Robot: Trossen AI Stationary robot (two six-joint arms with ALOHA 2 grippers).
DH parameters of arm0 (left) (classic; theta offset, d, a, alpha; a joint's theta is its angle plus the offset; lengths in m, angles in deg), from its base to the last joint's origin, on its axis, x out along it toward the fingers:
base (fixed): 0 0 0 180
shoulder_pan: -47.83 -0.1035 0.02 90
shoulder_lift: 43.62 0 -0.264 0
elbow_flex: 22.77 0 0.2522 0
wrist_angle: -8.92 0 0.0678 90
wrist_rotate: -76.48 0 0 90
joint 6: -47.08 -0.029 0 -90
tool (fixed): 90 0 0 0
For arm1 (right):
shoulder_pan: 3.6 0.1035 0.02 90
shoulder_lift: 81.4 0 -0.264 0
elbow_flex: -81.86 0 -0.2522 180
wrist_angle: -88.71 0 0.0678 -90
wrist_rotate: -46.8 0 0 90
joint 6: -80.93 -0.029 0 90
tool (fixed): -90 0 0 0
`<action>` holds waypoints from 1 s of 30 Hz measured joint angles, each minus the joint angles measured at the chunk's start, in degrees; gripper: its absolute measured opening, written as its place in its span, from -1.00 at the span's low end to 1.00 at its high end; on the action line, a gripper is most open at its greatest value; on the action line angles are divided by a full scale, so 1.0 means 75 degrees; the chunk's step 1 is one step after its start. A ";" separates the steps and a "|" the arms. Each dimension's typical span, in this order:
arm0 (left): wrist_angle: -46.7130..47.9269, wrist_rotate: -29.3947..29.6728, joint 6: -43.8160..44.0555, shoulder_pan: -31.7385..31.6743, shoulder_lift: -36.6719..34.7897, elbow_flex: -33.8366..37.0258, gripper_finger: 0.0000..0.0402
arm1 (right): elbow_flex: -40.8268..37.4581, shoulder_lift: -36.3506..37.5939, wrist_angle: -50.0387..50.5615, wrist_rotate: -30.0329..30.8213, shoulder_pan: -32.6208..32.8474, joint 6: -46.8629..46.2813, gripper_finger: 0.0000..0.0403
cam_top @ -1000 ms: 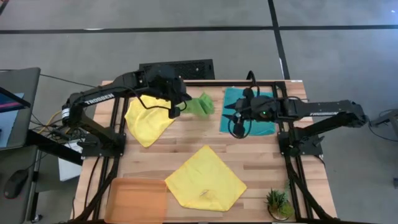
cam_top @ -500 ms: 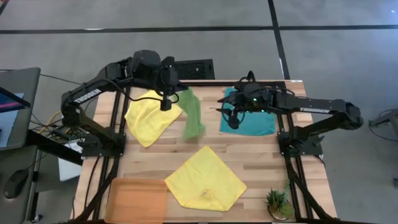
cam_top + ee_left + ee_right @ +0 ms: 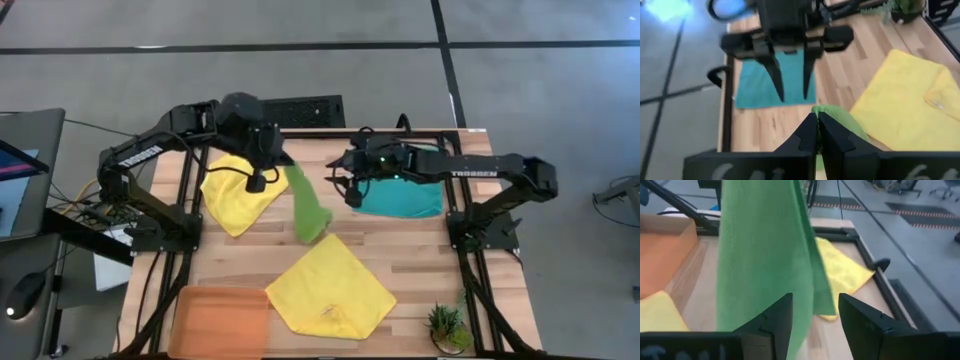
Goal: Fold microfiber towels
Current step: Fold the green microfiber towel
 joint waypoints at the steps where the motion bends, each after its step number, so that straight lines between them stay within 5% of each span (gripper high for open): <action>1: 0.0129 0.0004 0.0097 0.0029 0.0000 -0.0001 -1.00 | 0.0070 -0.0026 0.0009 -0.0003 0.0000 0.0133 -0.10; 8: 0.1716 -0.0092 0.1350 0.0286 0.0000 -0.0001 -1.00 | 0.0535 -0.0092 0.0083 -0.0004 -0.0079 0.0365 -0.11; 20: 0.3382 0.0173 0.3902 0.0393 0.0002 0.0039 -1.00 | 0.1688 -0.0033 0.2227 0.0014 -0.0352 0.0354 -0.18; 24: 0.3300 0.0236 0.3674 0.0388 0.0006 0.0043 -1.00 | 0.1965 -0.0035 0.2598 -0.0002 -0.0347 0.0357 -0.18; 30: 0.2684 0.0891 0.1518 0.0557 0.0006 0.0046 -1.00 | 0.1990 -0.0176 0.2589 -0.0763 -0.0347 0.1151 -0.19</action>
